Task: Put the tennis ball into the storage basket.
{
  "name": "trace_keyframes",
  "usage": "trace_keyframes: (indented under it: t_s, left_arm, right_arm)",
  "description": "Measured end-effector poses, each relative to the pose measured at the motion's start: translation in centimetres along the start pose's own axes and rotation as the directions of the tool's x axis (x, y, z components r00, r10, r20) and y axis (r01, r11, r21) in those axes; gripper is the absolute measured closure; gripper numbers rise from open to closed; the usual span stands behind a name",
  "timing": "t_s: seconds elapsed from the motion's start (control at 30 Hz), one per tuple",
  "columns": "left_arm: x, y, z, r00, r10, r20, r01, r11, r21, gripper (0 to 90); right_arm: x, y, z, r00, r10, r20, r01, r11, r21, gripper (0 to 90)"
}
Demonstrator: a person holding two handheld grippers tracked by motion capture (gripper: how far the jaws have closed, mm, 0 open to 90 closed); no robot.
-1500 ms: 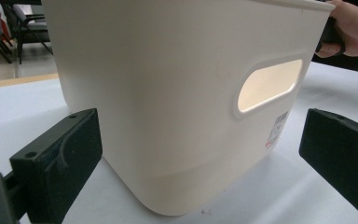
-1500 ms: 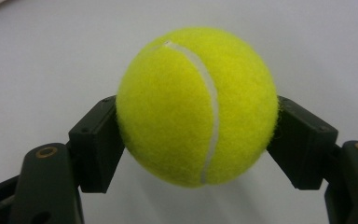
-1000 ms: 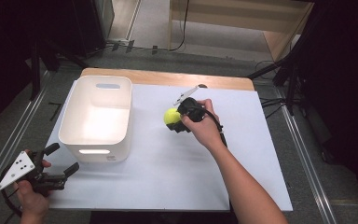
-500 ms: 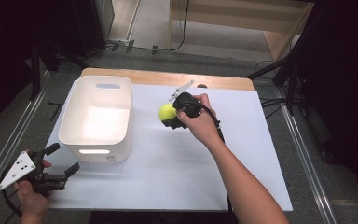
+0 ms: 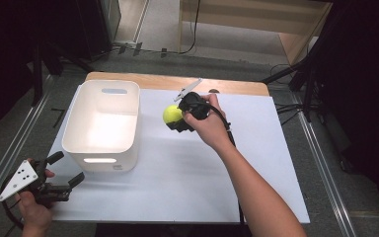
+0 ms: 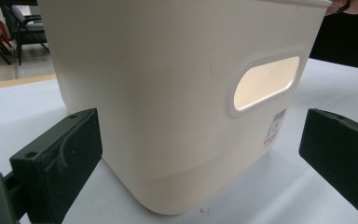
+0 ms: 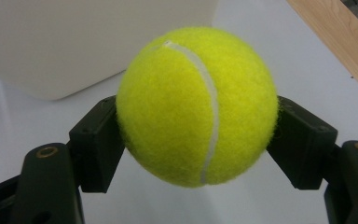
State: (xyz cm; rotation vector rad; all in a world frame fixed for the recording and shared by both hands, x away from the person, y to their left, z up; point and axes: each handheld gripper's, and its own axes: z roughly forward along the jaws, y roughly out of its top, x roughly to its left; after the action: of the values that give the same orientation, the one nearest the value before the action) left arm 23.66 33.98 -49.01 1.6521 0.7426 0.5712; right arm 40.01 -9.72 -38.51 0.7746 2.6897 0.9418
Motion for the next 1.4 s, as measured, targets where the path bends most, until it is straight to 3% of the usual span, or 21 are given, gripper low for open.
trace_keyframes:
  t_s: [0.6,1.4]
  left_arm:
    - [-0.1,0.0,0.2,0.9998,0.021,0.004,-0.021,0.9997,0.013,0.0]
    - [-0.1,0.0,0.1,1.0000,0.006,0.005,-0.006,1.0000,0.002,0.0]
  right_arm:
    - [1.1,2.7,-0.7,0.9991,-0.026,-0.035,0.025,0.9995,-0.020,24.0]
    - [2.5,6.1,-0.9,0.9963,-0.067,-0.053,0.065,0.9972,-0.036,24.1]
